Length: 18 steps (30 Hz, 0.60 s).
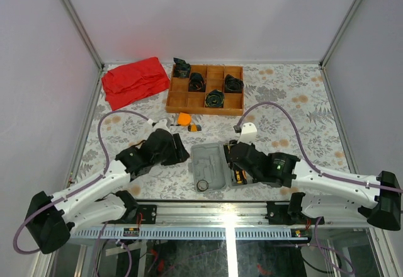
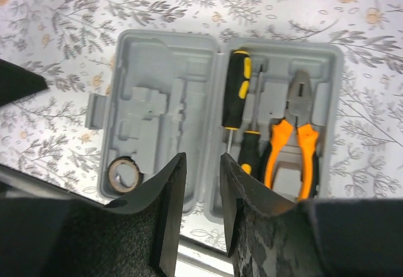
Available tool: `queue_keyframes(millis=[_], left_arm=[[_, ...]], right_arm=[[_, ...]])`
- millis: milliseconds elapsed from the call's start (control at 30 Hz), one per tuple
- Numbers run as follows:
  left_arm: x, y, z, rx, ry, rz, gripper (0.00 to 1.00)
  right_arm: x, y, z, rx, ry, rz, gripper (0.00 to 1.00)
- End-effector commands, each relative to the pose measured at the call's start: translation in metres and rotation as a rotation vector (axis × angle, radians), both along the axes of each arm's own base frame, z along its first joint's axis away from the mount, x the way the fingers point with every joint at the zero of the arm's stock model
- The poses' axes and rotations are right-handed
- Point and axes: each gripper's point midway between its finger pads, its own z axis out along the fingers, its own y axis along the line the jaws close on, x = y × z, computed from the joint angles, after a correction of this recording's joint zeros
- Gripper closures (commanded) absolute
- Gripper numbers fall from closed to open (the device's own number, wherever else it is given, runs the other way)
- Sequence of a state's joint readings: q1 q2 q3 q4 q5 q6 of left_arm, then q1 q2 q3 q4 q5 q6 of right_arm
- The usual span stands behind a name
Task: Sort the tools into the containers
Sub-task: Adjust the engineering item in the storage box, then pick up the engineering item from the center of the board.
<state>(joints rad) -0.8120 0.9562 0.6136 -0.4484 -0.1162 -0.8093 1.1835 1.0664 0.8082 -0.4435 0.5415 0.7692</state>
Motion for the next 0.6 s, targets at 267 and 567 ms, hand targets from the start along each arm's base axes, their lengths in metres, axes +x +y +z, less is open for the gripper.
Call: queue_keyframes(millis=[267, 567], left_arm=[[0.082, 0.044, 0.033, 0.067, -0.049, 0.141, 0.44], [0.125, 0.053, 0.033, 0.147, -0.031, 0.175, 0.42]], right_arm=[[0.011, -0.041, 0.018, -0.044, -0.091, -0.144, 0.62], [0.007, -0.041, 0.015, 0.004, -0.047, -0.093, 0.62]])
